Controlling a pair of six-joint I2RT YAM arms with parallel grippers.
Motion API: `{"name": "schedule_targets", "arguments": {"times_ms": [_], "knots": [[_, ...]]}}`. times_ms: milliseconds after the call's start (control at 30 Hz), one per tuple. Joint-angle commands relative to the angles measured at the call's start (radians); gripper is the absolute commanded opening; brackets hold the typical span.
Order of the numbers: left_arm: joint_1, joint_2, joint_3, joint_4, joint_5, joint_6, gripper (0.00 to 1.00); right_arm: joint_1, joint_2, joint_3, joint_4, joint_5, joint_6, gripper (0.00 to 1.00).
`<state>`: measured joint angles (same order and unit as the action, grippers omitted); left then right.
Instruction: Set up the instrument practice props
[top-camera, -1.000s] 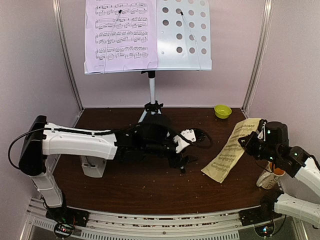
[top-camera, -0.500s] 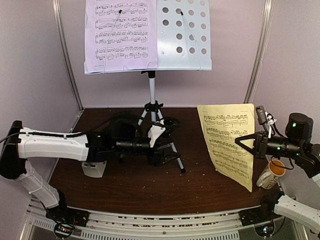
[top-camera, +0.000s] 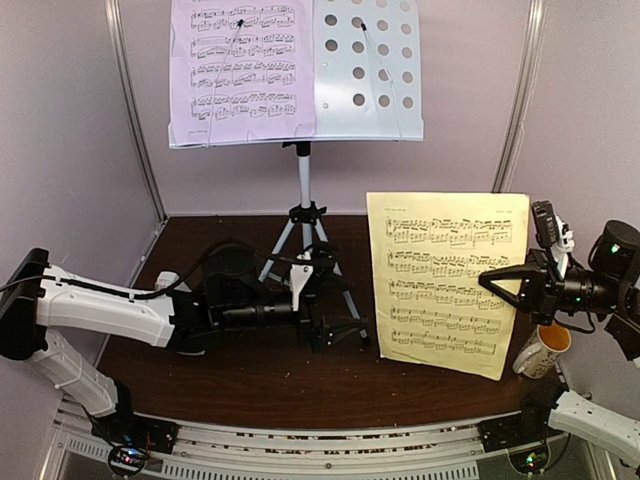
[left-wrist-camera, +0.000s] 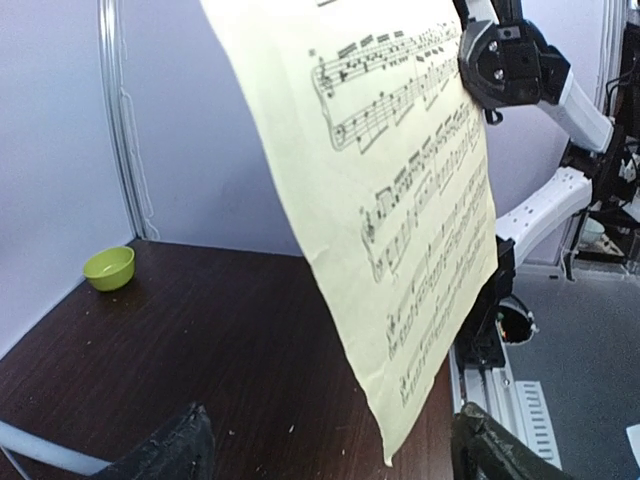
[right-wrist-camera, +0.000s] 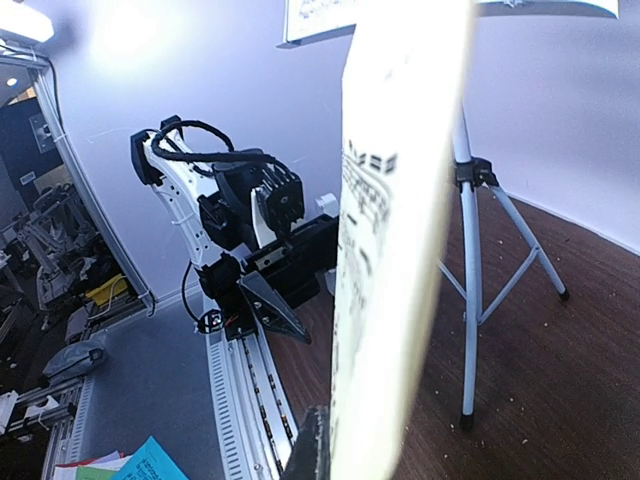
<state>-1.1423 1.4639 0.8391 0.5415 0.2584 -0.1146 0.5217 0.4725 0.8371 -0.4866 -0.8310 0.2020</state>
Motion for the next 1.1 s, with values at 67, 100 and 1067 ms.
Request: {"name": "schedule_targets", "arguments": {"times_ms": [67, 100, 1067], "knots": [[-0.027, 0.064, 0.097, 0.225, 0.019, -0.106, 0.83, 0.008, 0.019, 0.025, 0.164, -0.057, 0.030, 0.00], [-0.030, 0.075, 0.114, 0.222, 0.021, -0.112, 0.82, 0.008, 0.021, 0.025, 0.175, -0.062, 0.032, 0.00], [-0.115, -0.072, 0.343, -0.215, -0.217, -0.012, 0.34, 0.010, 0.046, -0.005, 0.442, 0.040, 0.067, 0.00]]}}
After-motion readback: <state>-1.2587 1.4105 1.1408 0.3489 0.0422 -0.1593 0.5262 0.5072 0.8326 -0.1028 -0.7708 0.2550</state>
